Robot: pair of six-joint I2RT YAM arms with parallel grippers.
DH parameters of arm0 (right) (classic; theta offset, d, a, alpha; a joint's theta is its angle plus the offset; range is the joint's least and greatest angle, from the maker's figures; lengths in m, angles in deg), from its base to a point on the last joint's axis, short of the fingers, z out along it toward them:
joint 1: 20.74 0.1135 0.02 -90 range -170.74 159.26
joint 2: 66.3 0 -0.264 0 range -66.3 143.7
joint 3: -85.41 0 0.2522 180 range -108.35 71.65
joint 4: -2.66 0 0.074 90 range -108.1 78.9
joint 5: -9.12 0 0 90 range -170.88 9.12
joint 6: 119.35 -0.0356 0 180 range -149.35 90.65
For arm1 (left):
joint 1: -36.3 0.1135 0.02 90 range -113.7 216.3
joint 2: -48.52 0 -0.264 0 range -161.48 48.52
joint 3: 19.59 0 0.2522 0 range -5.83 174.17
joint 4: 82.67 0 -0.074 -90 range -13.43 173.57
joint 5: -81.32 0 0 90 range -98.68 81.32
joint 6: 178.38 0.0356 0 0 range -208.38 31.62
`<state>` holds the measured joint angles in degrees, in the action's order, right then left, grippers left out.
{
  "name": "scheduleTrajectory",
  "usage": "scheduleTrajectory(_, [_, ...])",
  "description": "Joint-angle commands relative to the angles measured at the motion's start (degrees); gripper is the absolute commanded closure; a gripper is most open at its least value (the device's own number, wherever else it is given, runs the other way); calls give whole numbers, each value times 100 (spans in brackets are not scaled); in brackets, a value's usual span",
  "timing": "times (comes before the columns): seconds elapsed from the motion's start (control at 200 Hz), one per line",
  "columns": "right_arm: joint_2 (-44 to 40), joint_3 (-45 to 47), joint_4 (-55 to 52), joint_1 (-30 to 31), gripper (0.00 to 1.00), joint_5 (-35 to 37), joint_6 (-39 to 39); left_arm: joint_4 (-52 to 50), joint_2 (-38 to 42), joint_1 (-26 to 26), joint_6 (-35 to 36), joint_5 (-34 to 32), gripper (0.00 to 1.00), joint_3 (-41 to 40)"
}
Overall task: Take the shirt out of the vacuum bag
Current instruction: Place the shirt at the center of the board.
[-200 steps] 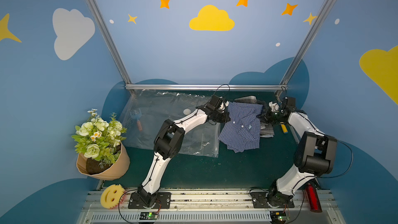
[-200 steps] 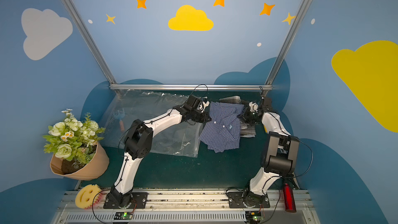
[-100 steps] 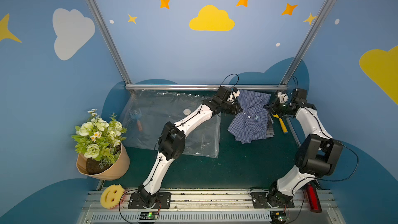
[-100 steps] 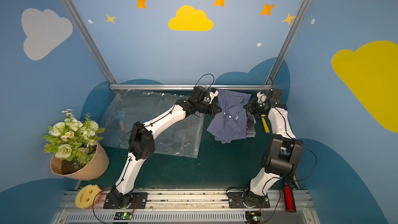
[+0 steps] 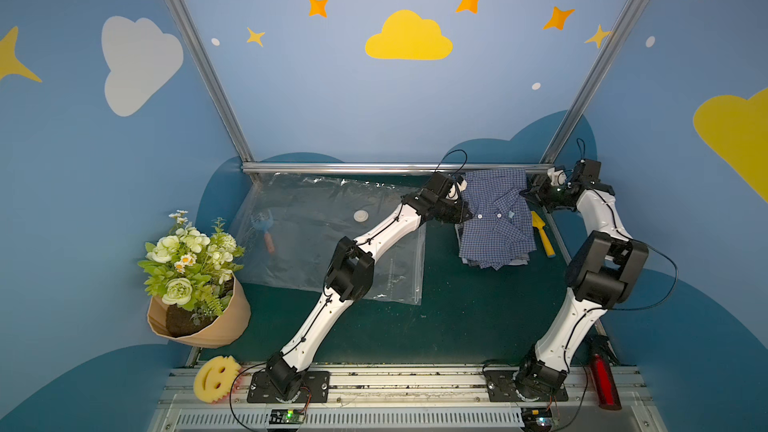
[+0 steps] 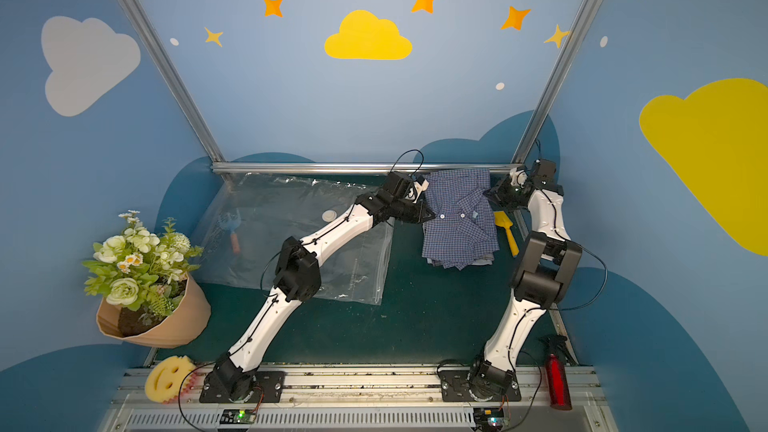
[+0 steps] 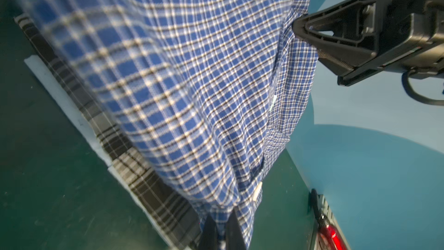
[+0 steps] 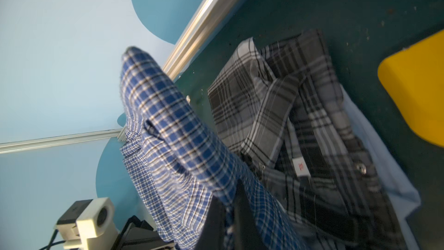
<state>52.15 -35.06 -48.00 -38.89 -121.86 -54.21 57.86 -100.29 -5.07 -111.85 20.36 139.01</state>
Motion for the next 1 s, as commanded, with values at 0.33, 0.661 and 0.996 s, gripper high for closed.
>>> scheduleTrajectory(0.33, [1270,-1371,103,5,100,-317,-78,-74,-1026,294,-638,-100,89,1036])
scheduleTrajectory(0.661, [1886,-1678,284,18,100,-193,-164,317,-1409,379,-1012,-178,64,1080])
scheduleTrajectory(0.996, [2573,-2550,-83,-42,64,258,203,111,-1076,418,-794,-259,63,973])
